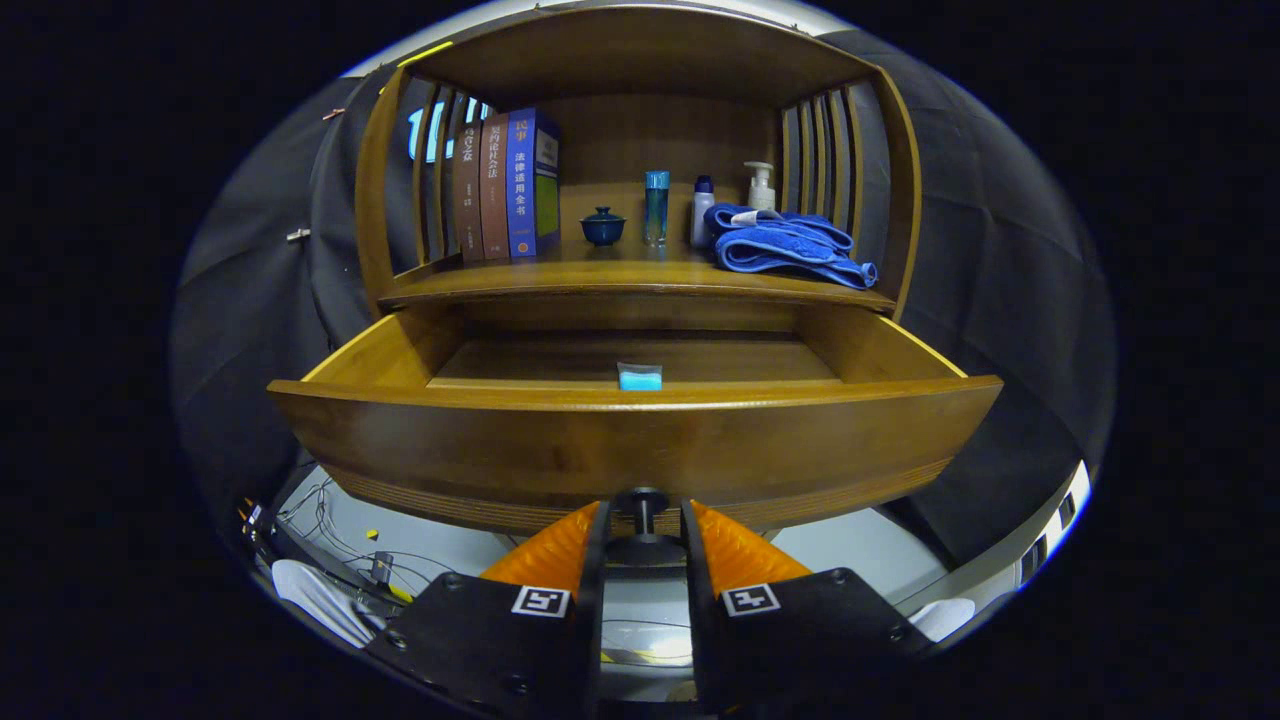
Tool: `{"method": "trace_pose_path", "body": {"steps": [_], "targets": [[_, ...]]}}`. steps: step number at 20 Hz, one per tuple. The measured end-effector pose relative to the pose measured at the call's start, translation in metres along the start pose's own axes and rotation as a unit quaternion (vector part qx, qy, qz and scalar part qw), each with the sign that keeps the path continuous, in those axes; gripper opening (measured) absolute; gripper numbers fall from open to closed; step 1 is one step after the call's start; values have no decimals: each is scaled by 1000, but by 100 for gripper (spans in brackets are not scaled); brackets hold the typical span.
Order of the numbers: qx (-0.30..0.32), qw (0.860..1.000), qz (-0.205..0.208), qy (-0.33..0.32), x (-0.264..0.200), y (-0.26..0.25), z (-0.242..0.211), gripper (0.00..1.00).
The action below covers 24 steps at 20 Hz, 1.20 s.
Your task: Pull open the drawer, take out the items inside it, and place them on the countertop above the cabinet.
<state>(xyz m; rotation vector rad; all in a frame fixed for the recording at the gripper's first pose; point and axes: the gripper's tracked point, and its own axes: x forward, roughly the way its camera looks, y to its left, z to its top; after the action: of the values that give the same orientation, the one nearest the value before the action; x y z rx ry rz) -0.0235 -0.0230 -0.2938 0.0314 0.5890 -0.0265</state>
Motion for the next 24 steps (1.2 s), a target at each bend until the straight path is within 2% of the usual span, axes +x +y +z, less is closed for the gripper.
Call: {"method": "trace_pose_path", "body": {"steps": [1, 2, 3, 7, 11, 15, 17, 21, 23, 24], "targets": [[-4, 1000, -7, -23, -13, -2, 11, 41], [-9, 998, -39, -55, -13, -12, 16, 23], [-7, 998, -35, -54, -28, -8, 14, 6], [18, 999, -30, 1, -33, -15, -19, 6], [17, 999, -26, -15, -38, -11, -4, 6], [13, 999, -9, -43, -41, -5, 46, 6], [11, 998, 7, -54, -39, 2, 77, 14], [25, 999, 29, -34, -10, 5, 126, 79], [37, 999, 33, 16, 18, 5, 131, 81], [39, 998, 35, 37, 30, 6, 129, 87]]}}
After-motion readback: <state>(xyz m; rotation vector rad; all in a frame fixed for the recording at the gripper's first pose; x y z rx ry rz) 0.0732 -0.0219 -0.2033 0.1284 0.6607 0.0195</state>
